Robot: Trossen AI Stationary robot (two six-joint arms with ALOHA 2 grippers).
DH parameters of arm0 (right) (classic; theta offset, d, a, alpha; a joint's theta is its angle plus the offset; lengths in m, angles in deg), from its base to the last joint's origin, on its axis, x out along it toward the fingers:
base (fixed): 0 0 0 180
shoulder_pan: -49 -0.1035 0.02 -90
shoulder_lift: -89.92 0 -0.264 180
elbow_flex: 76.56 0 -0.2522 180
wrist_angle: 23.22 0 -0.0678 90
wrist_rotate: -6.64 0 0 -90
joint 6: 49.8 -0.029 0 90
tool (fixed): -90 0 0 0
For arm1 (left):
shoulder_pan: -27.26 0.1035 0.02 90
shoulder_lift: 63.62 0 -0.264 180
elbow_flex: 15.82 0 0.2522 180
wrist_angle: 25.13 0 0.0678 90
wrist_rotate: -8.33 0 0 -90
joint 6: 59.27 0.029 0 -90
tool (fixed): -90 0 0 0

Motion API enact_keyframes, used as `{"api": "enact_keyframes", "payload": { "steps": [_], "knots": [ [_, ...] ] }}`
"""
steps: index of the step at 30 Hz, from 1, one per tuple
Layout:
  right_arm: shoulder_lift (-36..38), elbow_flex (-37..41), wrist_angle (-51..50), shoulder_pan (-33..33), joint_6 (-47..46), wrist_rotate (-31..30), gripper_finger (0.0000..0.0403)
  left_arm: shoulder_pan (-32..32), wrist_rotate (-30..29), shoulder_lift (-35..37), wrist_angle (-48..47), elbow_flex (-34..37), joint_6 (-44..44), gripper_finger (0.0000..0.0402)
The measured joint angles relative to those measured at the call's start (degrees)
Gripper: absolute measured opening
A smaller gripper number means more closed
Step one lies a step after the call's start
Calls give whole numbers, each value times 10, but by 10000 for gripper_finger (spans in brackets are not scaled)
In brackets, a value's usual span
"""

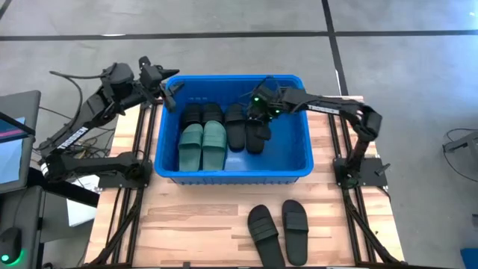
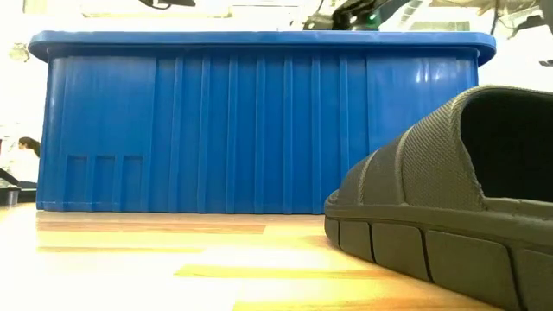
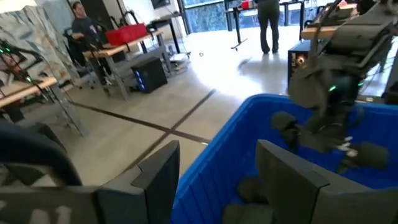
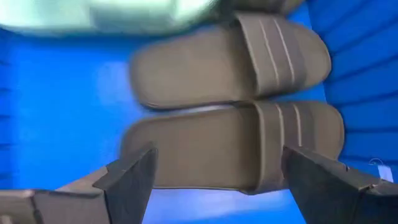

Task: Pick and place slides into bin
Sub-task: Adjust the black slide in the blue bin

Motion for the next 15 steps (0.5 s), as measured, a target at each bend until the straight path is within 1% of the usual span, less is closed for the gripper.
{"api": "enact_keyframes", "payload": {
  "steps": [4,7,11,15],
  "knots": [
    [-43,-27,-1,2,0,-37,322,0,3,0,-18,0,-6,199],
    [-69,-36,-3,6,0,-50,319,0,3,-1,-25,0,-6,199],
    [-94,-47,-5,11,0,-54,307,0,3,-2,-28,0,-8,199],
    [-112,-47,0,16,-1,-95,291,0,3,-2,-27,0,-8,199]
  ]
}}
